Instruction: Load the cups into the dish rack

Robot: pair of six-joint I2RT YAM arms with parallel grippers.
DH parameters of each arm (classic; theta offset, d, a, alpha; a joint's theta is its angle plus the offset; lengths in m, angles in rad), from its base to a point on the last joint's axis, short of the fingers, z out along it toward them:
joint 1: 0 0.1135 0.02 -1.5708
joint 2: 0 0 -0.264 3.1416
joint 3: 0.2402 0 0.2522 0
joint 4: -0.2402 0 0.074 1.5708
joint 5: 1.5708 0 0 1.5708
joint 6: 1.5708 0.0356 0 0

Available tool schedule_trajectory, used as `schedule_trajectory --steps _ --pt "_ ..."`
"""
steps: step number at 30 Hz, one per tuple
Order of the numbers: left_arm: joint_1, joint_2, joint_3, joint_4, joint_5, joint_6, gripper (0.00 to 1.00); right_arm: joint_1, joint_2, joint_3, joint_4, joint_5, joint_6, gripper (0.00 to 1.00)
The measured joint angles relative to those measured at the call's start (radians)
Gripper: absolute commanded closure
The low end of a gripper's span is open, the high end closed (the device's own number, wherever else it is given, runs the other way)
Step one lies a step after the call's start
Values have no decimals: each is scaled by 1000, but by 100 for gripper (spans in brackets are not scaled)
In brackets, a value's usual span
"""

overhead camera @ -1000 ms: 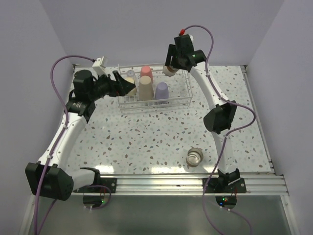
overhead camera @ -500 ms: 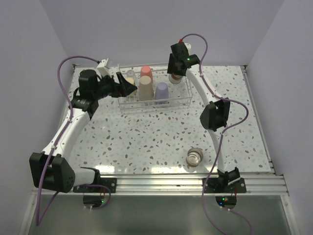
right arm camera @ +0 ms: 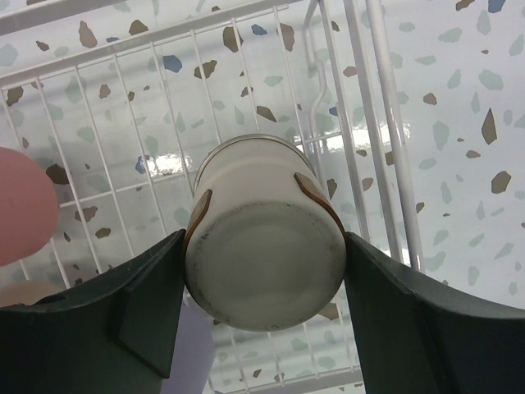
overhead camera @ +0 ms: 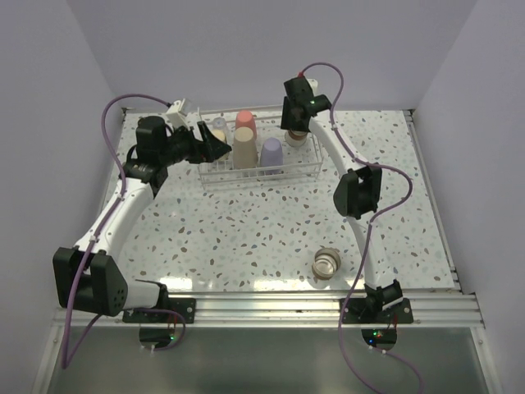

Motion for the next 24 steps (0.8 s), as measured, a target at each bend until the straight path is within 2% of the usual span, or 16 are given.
schedule_trajectory --steps 3,5,7,11,14,16,24 --pt "0 2 0 0 0 0 19 0 8 0 0 -2 -3 88" --pt "0 3 0 0 0 0 19 0 11 0 8 -2 -6 70" --pt "0 3 0 0 0 0 19 0 12 0 10 -2 -6 47" --pt "0 3 0 0 0 0 19 0 12 -2 17 -3 -7 23" --pt "0 6 0 0 0 0 19 0 12 -5 31 -4 -8 9" --pt "0 8 0 0 0 0 19 0 12 -8 49 -5 -11 2" --pt "0 11 0 -1 0 0 19 0 -3 -35 144 -4 -13 2"
